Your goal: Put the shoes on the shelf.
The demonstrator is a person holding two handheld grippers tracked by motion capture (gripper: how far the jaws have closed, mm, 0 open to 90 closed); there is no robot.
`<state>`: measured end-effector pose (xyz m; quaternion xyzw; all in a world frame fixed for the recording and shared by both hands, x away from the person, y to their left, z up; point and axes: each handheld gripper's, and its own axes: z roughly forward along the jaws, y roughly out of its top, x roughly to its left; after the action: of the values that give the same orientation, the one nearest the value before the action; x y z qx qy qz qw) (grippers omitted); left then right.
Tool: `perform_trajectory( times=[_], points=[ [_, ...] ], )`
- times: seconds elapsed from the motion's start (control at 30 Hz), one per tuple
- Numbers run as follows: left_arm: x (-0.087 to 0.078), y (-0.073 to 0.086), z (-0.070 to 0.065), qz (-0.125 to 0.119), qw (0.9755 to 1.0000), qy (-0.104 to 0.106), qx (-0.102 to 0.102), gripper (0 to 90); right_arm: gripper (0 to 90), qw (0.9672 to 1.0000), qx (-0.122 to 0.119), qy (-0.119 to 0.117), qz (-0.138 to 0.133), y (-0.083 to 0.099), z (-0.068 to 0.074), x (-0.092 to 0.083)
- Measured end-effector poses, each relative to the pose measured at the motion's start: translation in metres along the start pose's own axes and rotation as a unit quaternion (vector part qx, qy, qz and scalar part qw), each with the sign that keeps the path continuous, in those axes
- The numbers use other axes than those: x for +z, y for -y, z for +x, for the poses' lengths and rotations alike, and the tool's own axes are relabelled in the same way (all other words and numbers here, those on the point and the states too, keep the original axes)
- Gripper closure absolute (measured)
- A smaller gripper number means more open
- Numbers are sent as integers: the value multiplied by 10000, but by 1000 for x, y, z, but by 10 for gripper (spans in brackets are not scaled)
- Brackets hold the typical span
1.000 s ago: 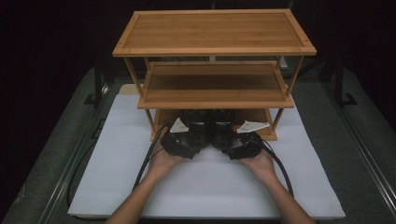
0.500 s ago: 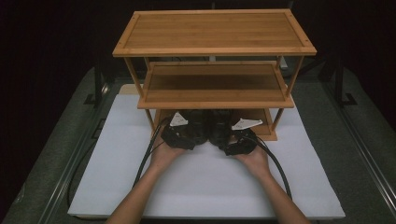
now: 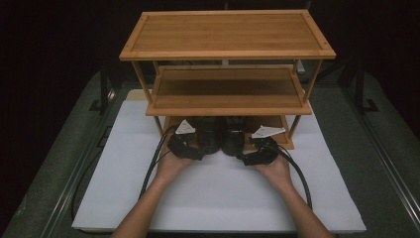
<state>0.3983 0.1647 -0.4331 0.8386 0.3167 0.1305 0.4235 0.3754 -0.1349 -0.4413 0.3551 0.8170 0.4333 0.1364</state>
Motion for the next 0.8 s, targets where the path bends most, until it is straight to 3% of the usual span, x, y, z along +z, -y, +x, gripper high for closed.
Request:
perform_trajectory(
  times=[0.13, 0.4, 0.53, 0.8],
  points=[
    [-5, 0, -3, 17, 10000, 23, 3, 76, 130, 10000, 35, -22, -12, 1, 0, -6],
    [-25, 6, 0, 67, 10000, 22, -22, 24, 79, 9994, 183, 302, 60, 4, -5, -32],
    [-34, 9, 0, 80, 10000, -31, -24, 18, 28, 9990, 248, 375, 58, 13, -8, -43],
    [-59, 18, -6, 88, 10000, -22, 30, 18, 25, 9982, 357, 469, 70, 31, -9, -71]
  ],
)
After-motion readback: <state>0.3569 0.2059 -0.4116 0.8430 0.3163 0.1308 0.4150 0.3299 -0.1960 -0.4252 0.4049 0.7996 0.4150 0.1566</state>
